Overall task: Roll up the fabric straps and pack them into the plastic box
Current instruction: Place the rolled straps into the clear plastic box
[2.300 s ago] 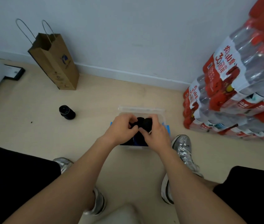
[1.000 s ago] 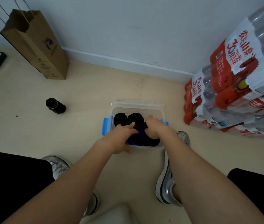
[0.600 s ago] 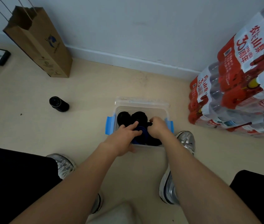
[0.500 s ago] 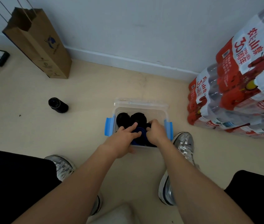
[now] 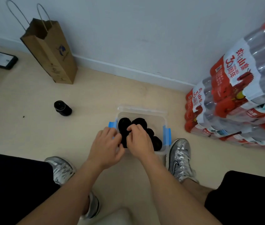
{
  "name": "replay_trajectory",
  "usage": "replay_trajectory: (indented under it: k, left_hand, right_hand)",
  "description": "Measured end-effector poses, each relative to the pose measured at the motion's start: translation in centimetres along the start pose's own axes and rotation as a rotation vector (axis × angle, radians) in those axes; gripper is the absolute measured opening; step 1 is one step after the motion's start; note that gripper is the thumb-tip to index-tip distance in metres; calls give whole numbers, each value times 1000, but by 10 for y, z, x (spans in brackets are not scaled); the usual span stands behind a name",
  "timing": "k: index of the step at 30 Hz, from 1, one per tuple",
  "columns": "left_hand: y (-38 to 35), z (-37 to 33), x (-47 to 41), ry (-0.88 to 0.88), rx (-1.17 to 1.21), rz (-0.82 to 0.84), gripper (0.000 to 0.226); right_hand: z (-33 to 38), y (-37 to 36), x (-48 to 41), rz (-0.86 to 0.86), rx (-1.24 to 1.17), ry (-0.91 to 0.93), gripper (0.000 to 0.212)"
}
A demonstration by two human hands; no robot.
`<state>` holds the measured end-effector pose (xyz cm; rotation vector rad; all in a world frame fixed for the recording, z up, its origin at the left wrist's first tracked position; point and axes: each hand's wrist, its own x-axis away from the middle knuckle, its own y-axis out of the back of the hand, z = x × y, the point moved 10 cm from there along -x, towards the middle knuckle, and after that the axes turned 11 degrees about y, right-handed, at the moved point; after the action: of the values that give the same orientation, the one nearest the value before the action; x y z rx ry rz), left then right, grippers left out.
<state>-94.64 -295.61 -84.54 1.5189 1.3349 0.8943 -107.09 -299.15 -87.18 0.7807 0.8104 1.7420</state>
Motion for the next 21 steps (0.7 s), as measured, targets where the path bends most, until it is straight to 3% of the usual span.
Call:
replay_trajectory:
  k: [4, 9, 13, 16, 21]
  left_hand:
    - [17, 82, -7, 379, 27, -68, 12]
    - [32, 175, -32, 706, 56, -1, 46]
    - [30, 223, -50, 845, 68, 61, 75]
    - [9, 247, -51, 928, 167, 184, 91]
    - [7, 252, -60, 843, 104, 114, 86]
  right_hand:
    - [27, -2, -17, -22, -33, 59, 20]
    - [56, -24, -41, 21, 30, 184, 24]
    - [79, -22, -54, -61, 151, 305, 19]
    - [89, -30, -68, -59, 106, 325, 18]
    - [79, -39, -80, -2, 17, 269, 14]
